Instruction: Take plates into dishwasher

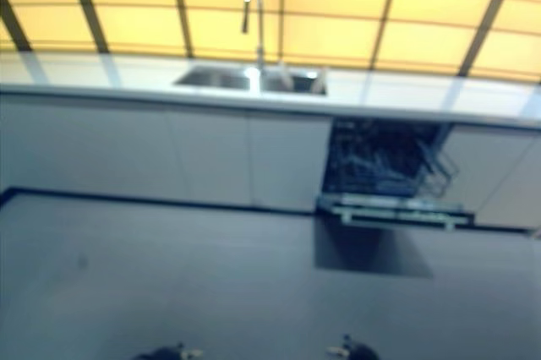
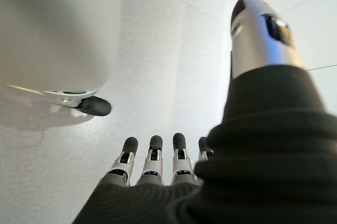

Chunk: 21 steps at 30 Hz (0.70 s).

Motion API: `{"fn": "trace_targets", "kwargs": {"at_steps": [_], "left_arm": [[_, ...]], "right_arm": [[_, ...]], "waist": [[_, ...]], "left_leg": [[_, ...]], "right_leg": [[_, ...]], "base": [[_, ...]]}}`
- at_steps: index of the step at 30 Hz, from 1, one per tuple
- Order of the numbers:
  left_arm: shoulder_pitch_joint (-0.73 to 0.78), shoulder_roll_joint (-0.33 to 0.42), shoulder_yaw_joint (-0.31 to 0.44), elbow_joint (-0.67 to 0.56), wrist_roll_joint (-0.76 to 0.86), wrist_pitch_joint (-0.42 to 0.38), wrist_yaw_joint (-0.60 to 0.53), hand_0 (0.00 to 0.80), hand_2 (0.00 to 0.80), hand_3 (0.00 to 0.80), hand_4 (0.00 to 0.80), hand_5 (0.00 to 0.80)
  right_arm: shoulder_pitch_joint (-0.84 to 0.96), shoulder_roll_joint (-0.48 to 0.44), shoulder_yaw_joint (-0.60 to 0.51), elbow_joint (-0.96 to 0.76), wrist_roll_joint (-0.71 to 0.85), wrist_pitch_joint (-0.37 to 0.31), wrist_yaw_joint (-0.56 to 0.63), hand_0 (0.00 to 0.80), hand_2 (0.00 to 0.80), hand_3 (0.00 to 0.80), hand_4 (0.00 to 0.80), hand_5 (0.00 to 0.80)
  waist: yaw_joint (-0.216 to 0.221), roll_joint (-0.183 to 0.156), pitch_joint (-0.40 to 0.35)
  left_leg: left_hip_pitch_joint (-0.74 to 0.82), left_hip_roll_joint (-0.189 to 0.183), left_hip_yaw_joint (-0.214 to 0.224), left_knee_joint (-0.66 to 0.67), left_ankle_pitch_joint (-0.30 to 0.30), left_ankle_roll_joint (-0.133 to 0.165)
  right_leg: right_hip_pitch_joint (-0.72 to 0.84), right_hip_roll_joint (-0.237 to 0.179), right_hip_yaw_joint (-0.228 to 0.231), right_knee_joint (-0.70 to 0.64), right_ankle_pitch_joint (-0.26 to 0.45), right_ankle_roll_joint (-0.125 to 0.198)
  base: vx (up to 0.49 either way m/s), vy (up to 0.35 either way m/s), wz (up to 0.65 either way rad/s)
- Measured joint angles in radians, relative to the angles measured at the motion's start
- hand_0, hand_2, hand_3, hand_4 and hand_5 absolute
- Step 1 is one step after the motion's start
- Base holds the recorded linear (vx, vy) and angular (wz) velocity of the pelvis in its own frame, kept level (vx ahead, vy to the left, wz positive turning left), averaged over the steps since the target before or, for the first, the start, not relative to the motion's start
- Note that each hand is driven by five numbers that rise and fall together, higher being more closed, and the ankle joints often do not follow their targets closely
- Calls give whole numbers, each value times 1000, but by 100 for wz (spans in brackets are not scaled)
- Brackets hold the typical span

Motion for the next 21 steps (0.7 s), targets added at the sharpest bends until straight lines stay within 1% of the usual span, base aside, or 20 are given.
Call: {"fn": "trace_targets", "kwargs": {"at_steps": [2, 3, 4, 5, 6, 7, 8, 9, 10, 11, 12, 13, 14, 17, 18, 19, 20, 21], "left_arm": [[7, 0, -1, 9, 2, 0, -5, 0, 0, 0, 0, 0], [5, -8, 0, 11, 14, 0, -12, 0, 0, 0, 0, 0], [5, -13, 0, 14, 23, 0, -13, 0, 0, 0, 0, 0], [6, -17, 3, 15, 31, 0, -13, 0, 0, 0, 0, 0], [9, -22, 12, 15, 36, 0, -13, 0, 0, 0, 0, 0], [13, -23, 12, 8, 37, -2, -13, 0, 0, 0, 0, 0], [4, -20, 9, 5, 37, -5, -13, 0, 0, 0, 0, 0], [5, -13, 7, 10, 38, -6, -13, 0, 0, 0, 0, 0], [5, -20, 8, 20, 38, 1, -10, 0, 0, 0, 0, 0], [10, -26, 8, 25, 38, 5, -11, 0, 0, 0, 0, 0], [13, -33, 8, 25, 38, 5, -10, 0, 0, 0, 0, 0], [14, -43, 8, 22, 38, 6, -9, 0, 0, 0, 0, 0], [13, -41, 10, 21, 39, 7, -6, 0, 0, 0, 0, 0], [16, -40, 7, 21, 69, 20, -6, 0, 0, 0, 0, 0], [19, -38, 7, 21, 84, 21, -9, 0, 0, 0, 0, 0], [22, -37, 3, 21, 114, 21, -15, 0, 0, 0, 0, 0], [23, -36, -1, 21, 120, 22, -16, 0, 0, 0, 0, 0], [23, -36, -3, 18, 132, 21, -21, 0, 0, 0, 0, 0]], "right_arm": [[9, 3, 0, 4, -11, 7, -10, 0, 0, 0, 0, 0], [26, -1, -1, 8, -19, 10, -20, 0, 0, 0, 0, 0], [23, -3, 1, 8, -23, 13, -24, 0, 0, 0, 0, 0], [22, -3, 3, 8, -29, 15, -32, 0, 0, 0, 0, 0], [19, -1, 4, 13, -31, 19, -32, 0, 0, 0, 0, 0], [19, 4, 4, 20, -39, 27, -34, 0, 0, 0, 0, 0], [18, 8, 4, 26, -43, 38, -40, 0, 0, 0, 0, 0], [18, 13, 3, 27, -47, 41, -47, 0, 0, 0, 0, 0], [16, 13, -2, 29, -48, 42, -60, 0, 0, 0, 0, 0], [14, 12, -5, 31, -48, 42, -73, 0, 0, 0, 0, 0], [13, 2, -4, 30, -49, 42, -79, 0, 0, 0, 0, 0], [12, -14, -4, 27, -54, 42, -83, 0, 0, 0, 0, 0], [11, -9, -3, 27, -63, 42, -98, 0, 0, 0, 0, 0], [12, 8, 12, 26, -111, 42, -121, 0, 0, 0, 0, 0], [11, 14, 16, 25, -140, 40, -131, 0, 0, 0, 0, 0], [11, 16, 43, 18, -191, 23, -136, 0, 0, 0, 0, 0], [11, 16, 53, 10, -202, 18, -136, 0, 0, 0, 0, 0], [12, 11, 100, -45, -221, -5, -120, 0, 0, 0, 0, 0]], "waist": [[-8, -12, -2], [-2, -24, -11], [-3, -24, -9], [-1, -12, -4], [10, 13, -8], [12, 24, -6], [16, 17, -2], [17, -18, -1], [11, -35, 4], [20, -39, 9], [22, -24, 17], [21, 9, 22], [21, 6, 29], [22, 10, 29], [22, 4, 30], [24, -4, 30], [23, -5, 30], [24, -10, 32]], "left_leg": [[6, -2, 1, 0, 1, -4], [9, -11, 7, 10, -8, -18], [6, -19, 22, 30, -9, -17], [3, -16, 18, 21, -5, -7], [-1, 2, 25, 6, 1, 7], [-13, 22, 27, 5, 5, 13], [-22, 21, 23, 2, 2, 8], [-33, 0, 23, 2, -4, -8], [-30, -10, 23, 10, -2, -19], [-23, -27, 27, 19, -4, -13], [7, -32, 26, 13, -5, -14], [27, -17, 25, 9, -7, -14], [37, -21, 24, 6, 7, 4], [32, -24, 29, 3, 9, 7], [28, -24, 27, 2, 9, 7], [25, -24, 27, 2, 9, 7], [22, -24, 27, 2, 9, 7], [16, -24, 26, 1, 9, 7]], "right_leg": [[-6, -2, -1, 12, -3, -4], [-9, -6, 3, -2, -5, -5], [-14, -9, 5, -2, -5, -5], [-14, -6, 7, -11, -4, 0], [-17, 4, 0, 16, -4, 10], [-53, 14, -1, 146, -32, -1], [-70, 9, 1, 270, -109, 9], [-60, -25, 15, 270, -201, 1], [-45, -28, 4, 228, -186, -27], [-25, -38, 1, 180, -175, -16], [6, -31, 1, 128, -160, -3], [17, -8, -1, 104, -122, -6], [21, -9, 3, 100, -97, -21], [26, -11, 5, 80, -91, -13], [35, -10, 3, 62, -86, -5], [35, -10, 2, 54, -85, -3], [34, -10, 1, 52, -85, -3], [35, -10, -1, 45, -84, -3]], "base": [[22, 8, 12], [37, 8, -6], [39, 7, -21], [27, 7, -24], [23, 4, -13], [22, 2, 10], [25, 1, 29], [26, 3, 32], [30, 7, 19], [30, 13, 7], [33, 20, 2], [34, 34, 6], [36, 47, 5], [37, 64, -5], [39, 93, 1], [35, 103, 2], [9, 116, -1], [-17, 77, -1]]}}
